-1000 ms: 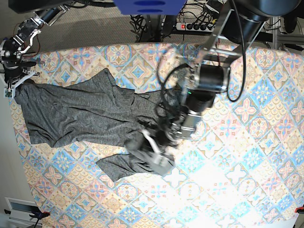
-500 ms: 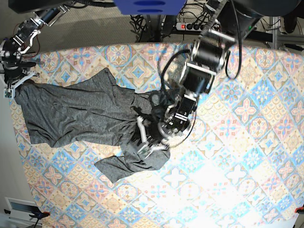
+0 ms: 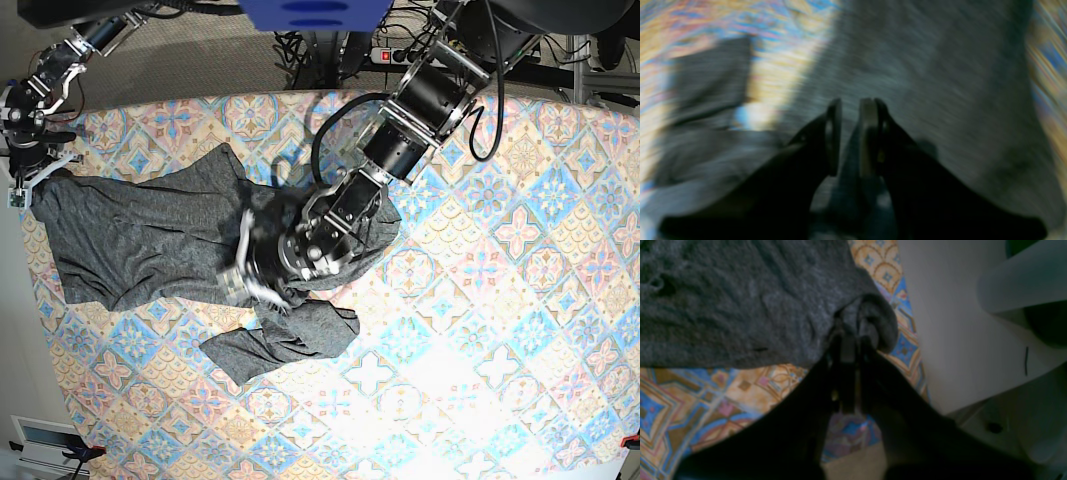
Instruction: Layout the t-shirt on the table in an organized manner, then fold the t-shirt properly
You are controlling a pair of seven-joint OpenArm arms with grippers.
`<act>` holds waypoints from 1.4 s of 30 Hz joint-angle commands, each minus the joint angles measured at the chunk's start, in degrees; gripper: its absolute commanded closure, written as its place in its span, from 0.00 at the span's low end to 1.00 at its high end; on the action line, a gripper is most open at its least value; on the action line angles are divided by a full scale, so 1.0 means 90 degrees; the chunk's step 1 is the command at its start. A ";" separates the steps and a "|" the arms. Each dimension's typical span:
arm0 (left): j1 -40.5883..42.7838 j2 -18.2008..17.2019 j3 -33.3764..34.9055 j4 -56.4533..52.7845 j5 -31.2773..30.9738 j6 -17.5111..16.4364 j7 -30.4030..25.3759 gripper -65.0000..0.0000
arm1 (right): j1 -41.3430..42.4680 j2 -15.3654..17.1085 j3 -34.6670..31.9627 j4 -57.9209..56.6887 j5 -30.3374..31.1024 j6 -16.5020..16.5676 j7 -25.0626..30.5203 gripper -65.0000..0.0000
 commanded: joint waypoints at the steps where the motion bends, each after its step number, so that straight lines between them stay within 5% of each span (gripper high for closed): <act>1: -0.0297 -0.0019 -0.0256 0.0154 -0.0055 0.0327 -0.0320 0.84 | 0.0021 0.0135 0.0028 0.0127 0.0047 -0.0034 0.0141 1.00; 5: -0.0277 -0.0019 -0.1311 0.0145 -0.0065 0.0835 -0.0515 0.64 | 0.0021 0.0135 0.0038 0.0078 0.0047 -0.0034 0.0141 1.00; 11: -0.0345 -0.0019 -0.2415 -0.0598 -0.1228 0.0816 -0.0505 0.33 | 0.0011 0.0135 0.0008 0.0078 0.0047 -0.0034 0.0112 1.00; 16: -0.0853 -0.0019 -0.2405 -0.2356 -0.2722 0.0816 -0.0574 0.31 | 0.0011 0.0135 0.0008 0.0127 0.0038 -0.0034 0.0102 1.00; 20: -0.0912 -0.0203 -0.2376 -0.2952 -0.3718 0.0816 -0.1375 0.31 | -0.0028 0.0135 0.0008 0.0127 0.0038 -0.0034 0.0092 1.00; 26: -0.1273 -0.0311 -0.2356 -0.4026 -0.3826 0.0806 -0.1472 0.31 | -0.0116 0.0135 0.0008 0.0127 0.0038 -0.0034 0.0141 1.00; 29: -0.1635 -0.0291 -0.2356 -0.4925 -0.3591 0.0396 -0.1472 0.32 | -0.0116 0.0135 0.0008 0.0127 0.0038 -0.0034 0.0141 1.00; 34: -0.1840 -0.0125 -0.2356 -0.5462 -0.2888 -0.0034 -0.1472 0.47 | -0.0116 0.0135 0.0008 0.0127 0.0038 -0.0034 0.0141 1.00; 40: -0.1830 -0.0019 -0.2366 -0.5482 -0.2468 0.0025 -0.1453 0.84 | -0.0116 0.0135 0.0008 0.0137 0.0038 -0.0034 0.0141 1.00; 42: -0.1820 -0.0019 -0.2366 -0.5482 -0.2458 0.0025 -0.1453 0.88 | -0.0116 0.0135 0.0008 0.0137 0.0038 -0.0034 0.0141 1.00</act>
